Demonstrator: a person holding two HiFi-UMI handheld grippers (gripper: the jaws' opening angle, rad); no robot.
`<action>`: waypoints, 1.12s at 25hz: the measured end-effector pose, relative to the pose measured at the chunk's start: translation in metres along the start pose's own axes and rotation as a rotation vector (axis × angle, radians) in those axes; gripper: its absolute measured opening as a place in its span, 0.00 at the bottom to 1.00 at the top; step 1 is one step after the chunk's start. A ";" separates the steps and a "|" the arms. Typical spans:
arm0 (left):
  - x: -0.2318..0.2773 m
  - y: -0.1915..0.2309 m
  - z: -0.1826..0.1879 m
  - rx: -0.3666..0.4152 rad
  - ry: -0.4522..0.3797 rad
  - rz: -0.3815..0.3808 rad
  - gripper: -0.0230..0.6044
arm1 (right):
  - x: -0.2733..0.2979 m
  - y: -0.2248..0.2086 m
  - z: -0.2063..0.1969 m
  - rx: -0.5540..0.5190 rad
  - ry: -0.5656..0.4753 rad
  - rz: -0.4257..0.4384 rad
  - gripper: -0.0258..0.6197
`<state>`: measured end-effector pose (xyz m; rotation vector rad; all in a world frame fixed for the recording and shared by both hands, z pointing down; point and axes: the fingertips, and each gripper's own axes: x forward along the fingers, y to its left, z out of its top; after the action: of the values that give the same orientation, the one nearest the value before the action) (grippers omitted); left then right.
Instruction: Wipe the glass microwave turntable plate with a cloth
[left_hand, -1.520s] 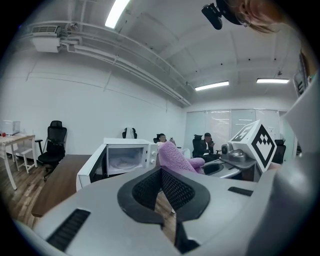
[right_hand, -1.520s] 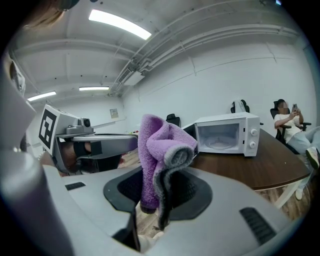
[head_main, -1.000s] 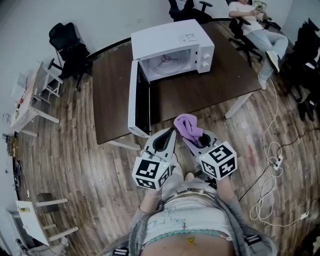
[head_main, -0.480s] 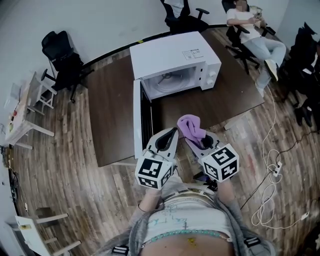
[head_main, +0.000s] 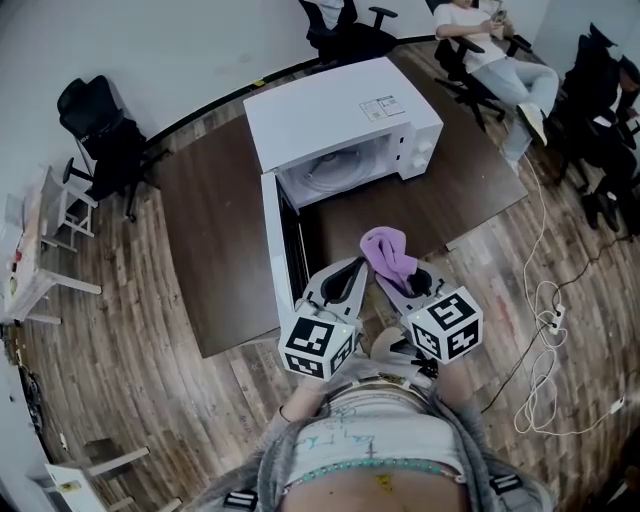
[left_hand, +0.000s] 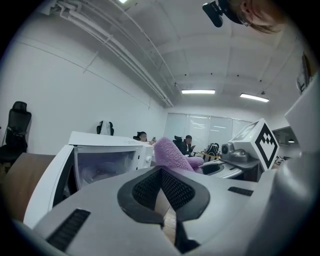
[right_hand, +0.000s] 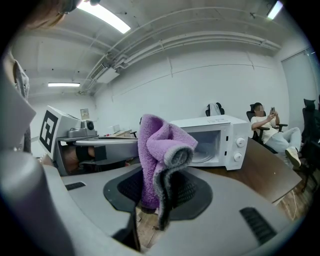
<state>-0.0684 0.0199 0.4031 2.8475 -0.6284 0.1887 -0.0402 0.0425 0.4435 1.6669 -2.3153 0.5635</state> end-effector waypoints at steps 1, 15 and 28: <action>0.001 -0.002 -0.001 0.011 0.006 -0.007 0.05 | 0.002 -0.001 0.000 0.003 0.002 -0.003 0.23; 0.033 0.039 0.009 -0.028 -0.018 0.110 0.05 | 0.051 -0.041 0.027 -0.050 0.047 0.105 0.23; 0.098 0.065 0.034 -0.056 -0.004 0.248 0.05 | 0.084 -0.108 0.074 -0.102 0.069 0.254 0.23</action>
<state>-0.0055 -0.0851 0.3985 2.7108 -0.9720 0.2014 0.0369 -0.0919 0.4295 1.2979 -2.4763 0.5316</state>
